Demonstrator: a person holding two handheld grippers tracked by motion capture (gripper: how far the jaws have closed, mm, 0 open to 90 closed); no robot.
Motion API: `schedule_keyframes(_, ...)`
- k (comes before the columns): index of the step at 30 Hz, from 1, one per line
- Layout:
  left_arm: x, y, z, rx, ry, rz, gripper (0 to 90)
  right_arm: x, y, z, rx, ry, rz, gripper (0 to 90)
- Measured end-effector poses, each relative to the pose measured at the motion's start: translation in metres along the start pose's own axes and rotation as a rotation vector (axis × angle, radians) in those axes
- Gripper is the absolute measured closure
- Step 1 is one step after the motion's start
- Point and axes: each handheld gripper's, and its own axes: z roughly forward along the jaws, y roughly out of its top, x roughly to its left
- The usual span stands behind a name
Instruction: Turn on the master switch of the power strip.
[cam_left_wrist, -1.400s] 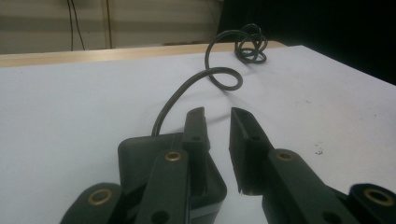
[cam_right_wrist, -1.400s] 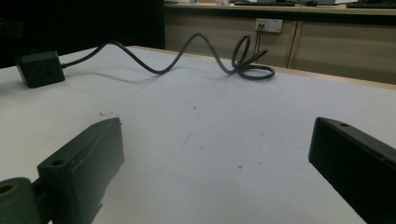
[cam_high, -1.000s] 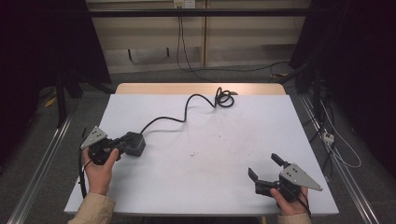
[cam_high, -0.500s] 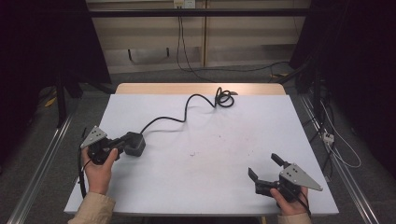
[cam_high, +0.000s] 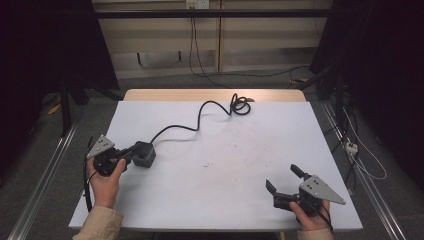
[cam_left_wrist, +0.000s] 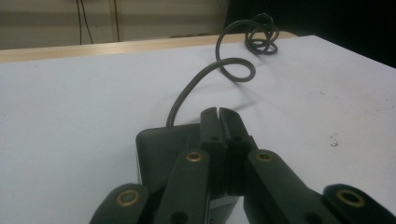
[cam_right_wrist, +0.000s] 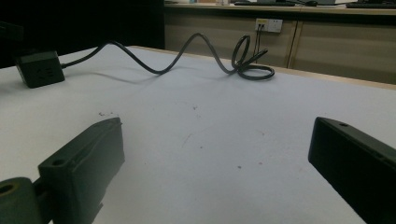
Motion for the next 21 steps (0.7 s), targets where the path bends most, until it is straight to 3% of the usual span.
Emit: schedule_keyframes(21, 0.0017, -0.0036, 0.0001, 0.04, 0.033, -0.005, 90.0, 0.0, 0.0006, -0.0007, -0.003, 0.0, 0.001, 3.2)
